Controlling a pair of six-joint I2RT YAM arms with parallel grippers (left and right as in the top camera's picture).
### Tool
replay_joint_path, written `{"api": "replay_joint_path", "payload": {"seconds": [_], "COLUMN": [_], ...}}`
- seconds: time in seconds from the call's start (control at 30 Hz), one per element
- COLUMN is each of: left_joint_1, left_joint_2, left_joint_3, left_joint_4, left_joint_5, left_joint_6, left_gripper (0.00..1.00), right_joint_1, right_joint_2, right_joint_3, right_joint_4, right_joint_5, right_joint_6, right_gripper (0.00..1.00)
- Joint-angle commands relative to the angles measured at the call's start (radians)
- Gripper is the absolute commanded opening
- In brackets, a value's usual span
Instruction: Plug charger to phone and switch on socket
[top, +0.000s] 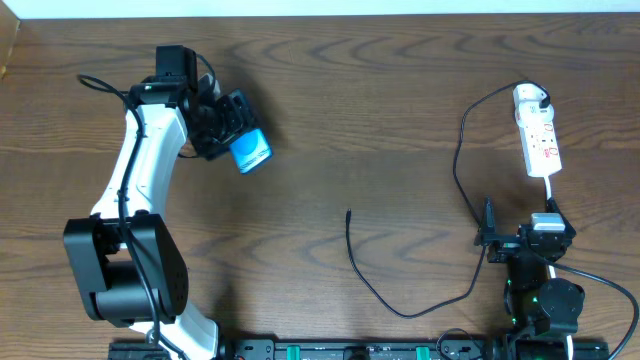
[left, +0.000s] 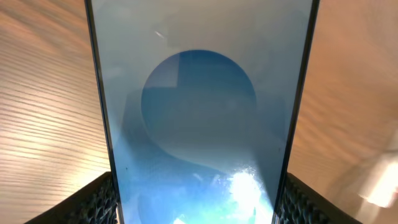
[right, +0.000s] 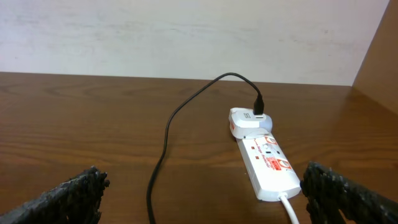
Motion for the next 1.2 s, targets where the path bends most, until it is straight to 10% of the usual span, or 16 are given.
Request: {"api": "replay_joint_path", "payload": {"seconds": [0.0,0.5,1.17], "left_joint_1": [0.001,0.001,0.001], "left_joint_2": [-0.023,-0.023,-0.023], "left_joint_3": [0.020,0.020,0.020], "left_joint_4": [0.016,0.030,0.030], "left_joint_5": [0.266,0.732,0.927], "left_joint_6": [-0.150,-0.688,-0.833], "left_gripper": [0.12,0.11,0.07], "right_joint_1": [0.008,0.008,0.008], "right_joint_2": [-0.006,-0.006,-0.006], "right_joint_3": [-0.002,-0.002,-0.002], "right_joint_4": [-0.005,-0.005,-0.005], "right_joint_5": [0.003,0.003,0.003], "right_joint_6": [-0.005,-0.005,-0.005], "right_gripper": [0.99,0.99,0.99]}}
